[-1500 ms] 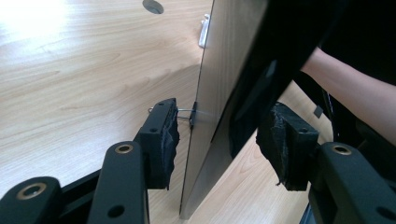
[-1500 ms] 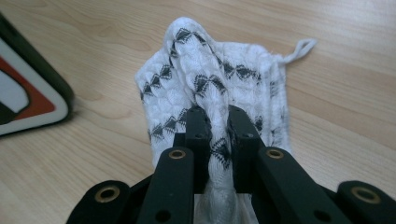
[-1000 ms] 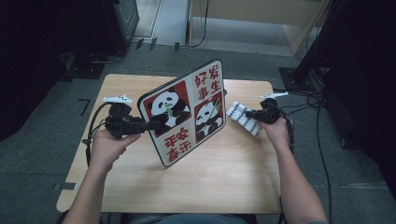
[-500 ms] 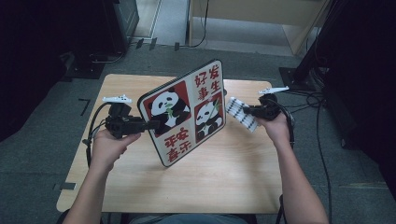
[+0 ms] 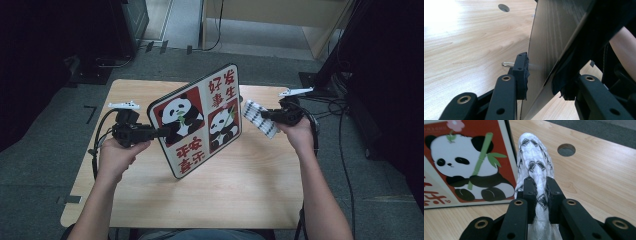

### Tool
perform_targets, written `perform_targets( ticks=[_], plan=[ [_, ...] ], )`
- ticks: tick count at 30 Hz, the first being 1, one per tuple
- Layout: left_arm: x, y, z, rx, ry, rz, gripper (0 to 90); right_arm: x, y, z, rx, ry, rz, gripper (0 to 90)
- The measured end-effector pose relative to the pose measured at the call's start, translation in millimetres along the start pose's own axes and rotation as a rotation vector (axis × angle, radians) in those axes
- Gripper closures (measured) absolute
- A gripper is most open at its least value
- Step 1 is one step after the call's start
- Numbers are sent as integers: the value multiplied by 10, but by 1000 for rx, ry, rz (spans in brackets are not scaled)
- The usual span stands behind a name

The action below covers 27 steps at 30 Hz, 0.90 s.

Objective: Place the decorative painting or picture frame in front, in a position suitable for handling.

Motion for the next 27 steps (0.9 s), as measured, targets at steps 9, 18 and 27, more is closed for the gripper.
perform_targets(
  ticks=[9,18,27],
  plan=[
    [-2,-10,3,5,-2,1,706,-127,153,71,-16,12,-15,823],
    [-5,-6,7,18,-5,-1,750,-257,380,68,-11,36,-62,823],
    [-15,-7,9,21,-11,3,755,-568,586,118,-34,50,-110,822]
  ],
)
Point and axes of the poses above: each handheld gripper's, and its own axes: y roughly backward along the jaws, x roughly out of its underside, z roughly to its left, the point moved 3 cm from there along -y, roughly forward along the jaws, and after that the axes turned 7 degrees about y, right-handed, at the moved point
